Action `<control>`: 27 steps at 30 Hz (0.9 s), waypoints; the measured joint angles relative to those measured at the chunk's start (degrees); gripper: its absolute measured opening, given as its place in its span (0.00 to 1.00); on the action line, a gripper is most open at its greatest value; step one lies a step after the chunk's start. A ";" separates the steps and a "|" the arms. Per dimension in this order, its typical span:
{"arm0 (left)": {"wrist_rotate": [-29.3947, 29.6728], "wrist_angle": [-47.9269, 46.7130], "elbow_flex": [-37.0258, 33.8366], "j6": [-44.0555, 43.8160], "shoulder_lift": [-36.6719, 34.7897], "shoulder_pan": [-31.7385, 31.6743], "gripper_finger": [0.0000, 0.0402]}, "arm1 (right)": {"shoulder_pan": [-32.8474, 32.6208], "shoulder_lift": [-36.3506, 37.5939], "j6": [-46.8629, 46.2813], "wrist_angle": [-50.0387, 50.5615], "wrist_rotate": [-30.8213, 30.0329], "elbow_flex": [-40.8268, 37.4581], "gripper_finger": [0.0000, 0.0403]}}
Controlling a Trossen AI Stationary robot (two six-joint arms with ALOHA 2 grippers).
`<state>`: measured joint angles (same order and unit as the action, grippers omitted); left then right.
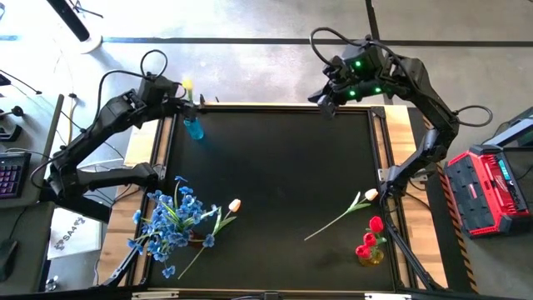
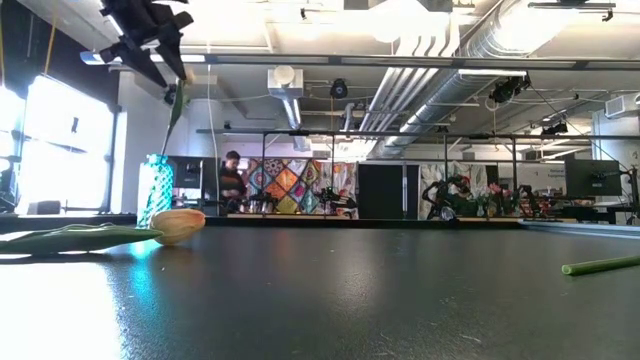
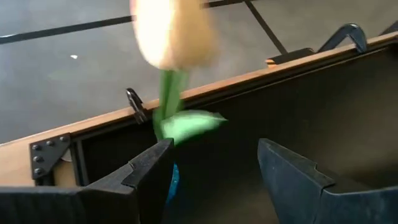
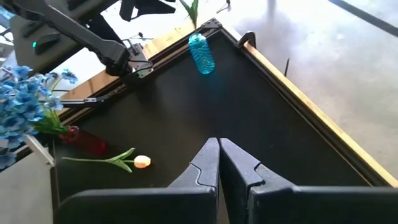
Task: Sort flowers into vase by color
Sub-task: Put the left white flower into the blue vase
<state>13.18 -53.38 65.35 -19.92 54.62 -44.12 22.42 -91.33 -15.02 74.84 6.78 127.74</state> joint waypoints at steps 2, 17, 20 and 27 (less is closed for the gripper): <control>-0.27 -0.20 0.17 -0.04 -0.40 0.02 0.55 | -0.41 0.00 -0.18 0.23 0.24 0.00 0.00; -16.59 -10.63 11.44 5.32 -1.31 1.72 0.55 | -2.66 0.00 3.53 -0.95 0.24 0.00 0.00; -21.34 -11.68 10.05 2.80 -0.82 5.88 0.55 | -1.86 0.00 4.83 -0.95 0.13 0.02 0.00; -21.54 -10.00 4.63 -7.72 2.55 20.40 0.55 | -0.08 0.00 4.77 -0.90 -0.14 0.00 0.00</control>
<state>-8.36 -63.38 69.98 -27.64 57.17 -23.72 22.33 -91.33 -10.25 73.94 6.64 127.74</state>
